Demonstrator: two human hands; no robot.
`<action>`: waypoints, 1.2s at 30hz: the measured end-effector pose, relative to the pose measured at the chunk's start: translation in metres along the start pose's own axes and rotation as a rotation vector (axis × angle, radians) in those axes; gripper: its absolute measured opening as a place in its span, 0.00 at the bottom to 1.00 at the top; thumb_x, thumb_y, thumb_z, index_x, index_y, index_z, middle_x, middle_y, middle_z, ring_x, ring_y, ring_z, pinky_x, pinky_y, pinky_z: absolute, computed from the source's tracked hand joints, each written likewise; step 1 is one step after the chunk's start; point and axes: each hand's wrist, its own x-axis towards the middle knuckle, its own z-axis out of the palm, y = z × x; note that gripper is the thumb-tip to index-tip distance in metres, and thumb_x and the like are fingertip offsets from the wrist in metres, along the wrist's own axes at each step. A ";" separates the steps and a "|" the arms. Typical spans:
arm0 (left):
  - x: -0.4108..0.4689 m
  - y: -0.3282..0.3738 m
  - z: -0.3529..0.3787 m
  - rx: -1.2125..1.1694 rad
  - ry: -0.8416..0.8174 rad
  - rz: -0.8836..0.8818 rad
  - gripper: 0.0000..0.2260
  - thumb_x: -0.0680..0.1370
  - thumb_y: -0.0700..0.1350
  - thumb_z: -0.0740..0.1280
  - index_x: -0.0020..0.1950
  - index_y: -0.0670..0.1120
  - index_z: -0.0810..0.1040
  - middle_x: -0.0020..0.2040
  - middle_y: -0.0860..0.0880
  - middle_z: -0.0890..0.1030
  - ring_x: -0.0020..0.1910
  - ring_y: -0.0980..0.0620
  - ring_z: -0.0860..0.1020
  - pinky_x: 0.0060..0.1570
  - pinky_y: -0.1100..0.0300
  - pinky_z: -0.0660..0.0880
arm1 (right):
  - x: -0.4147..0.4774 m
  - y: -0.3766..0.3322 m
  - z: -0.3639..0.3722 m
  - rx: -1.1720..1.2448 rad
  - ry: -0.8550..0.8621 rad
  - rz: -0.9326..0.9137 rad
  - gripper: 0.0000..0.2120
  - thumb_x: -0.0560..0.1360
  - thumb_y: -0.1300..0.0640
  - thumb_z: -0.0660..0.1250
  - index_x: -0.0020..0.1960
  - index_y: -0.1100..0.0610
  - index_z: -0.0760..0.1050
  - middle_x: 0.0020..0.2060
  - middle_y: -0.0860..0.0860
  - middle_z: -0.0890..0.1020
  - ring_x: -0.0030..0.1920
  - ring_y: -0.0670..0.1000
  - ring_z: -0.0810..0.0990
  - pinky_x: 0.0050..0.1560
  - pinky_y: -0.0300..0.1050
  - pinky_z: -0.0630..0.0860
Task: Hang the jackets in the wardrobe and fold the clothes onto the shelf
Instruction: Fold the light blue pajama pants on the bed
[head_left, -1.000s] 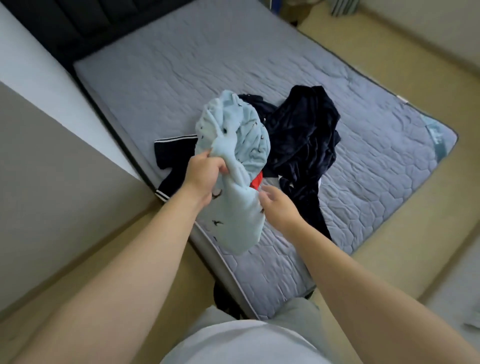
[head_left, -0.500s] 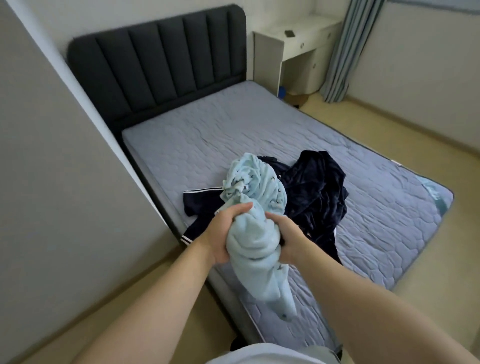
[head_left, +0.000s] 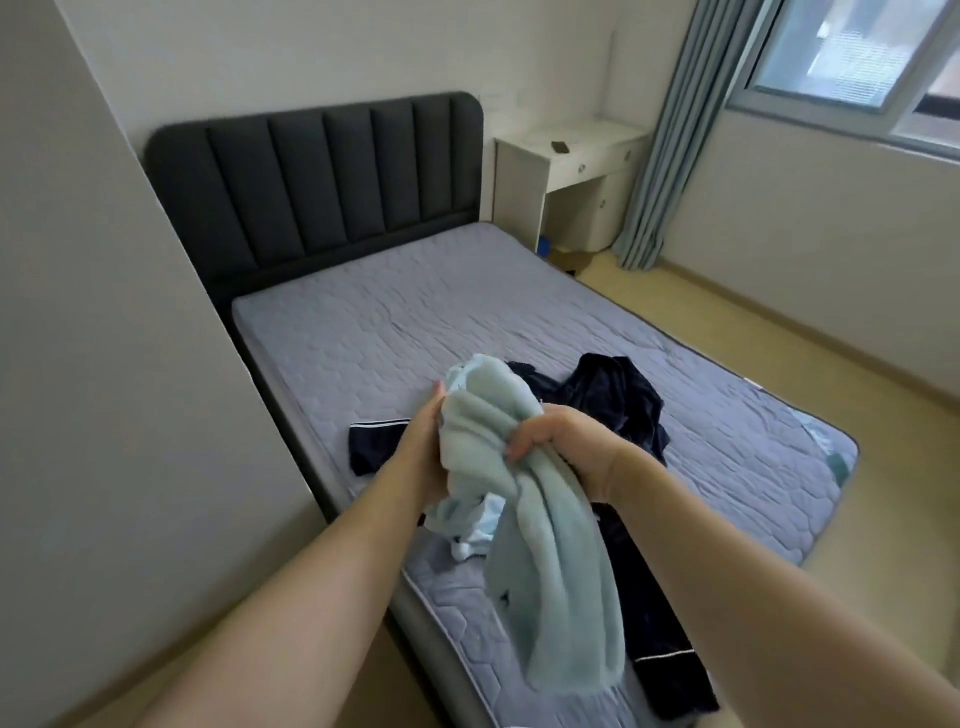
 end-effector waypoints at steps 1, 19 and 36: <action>0.003 0.008 0.010 0.050 -0.008 0.010 0.27 0.81 0.60 0.59 0.63 0.39 0.79 0.59 0.35 0.82 0.55 0.40 0.82 0.59 0.49 0.77 | -0.004 0.002 -0.002 -0.069 -0.037 0.031 0.21 0.65 0.56 0.74 0.57 0.62 0.81 0.51 0.62 0.84 0.47 0.61 0.84 0.47 0.53 0.81; -0.012 0.025 0.030 0.357 -0.231 0.216 0.22 0.75 0.45 0.70 0.65 0.34 0.75 0.59 0.34 0.78 0.56 0.40 0.78 0.59 0.46 0.74 | 0.000 0.026 -0.062 0.598 0.054 -0.200 0.31 0.74 0.40 0.66 0.67 0.61 0.75 0.62 0.60 0.76 0.57 0.64 0.77 0.59 0.57 0.72; -0.013 0.051 -0.003 0.065 -0.331 0.204 0.25 0.57 0.47 0.73 0.53 0.40 0.85 0.52 0.38 0.83 0.50 0.40 0.82 0.53 0.52 0.79 | 0.030 0.024 -0.038 0.603 0.178 -0.024 0.24 0.69 0.64 0.68 0.65 0.67 0.76 0.60 0.63 0.80 0.63 0.65 0.78 0.66 0.63 0.73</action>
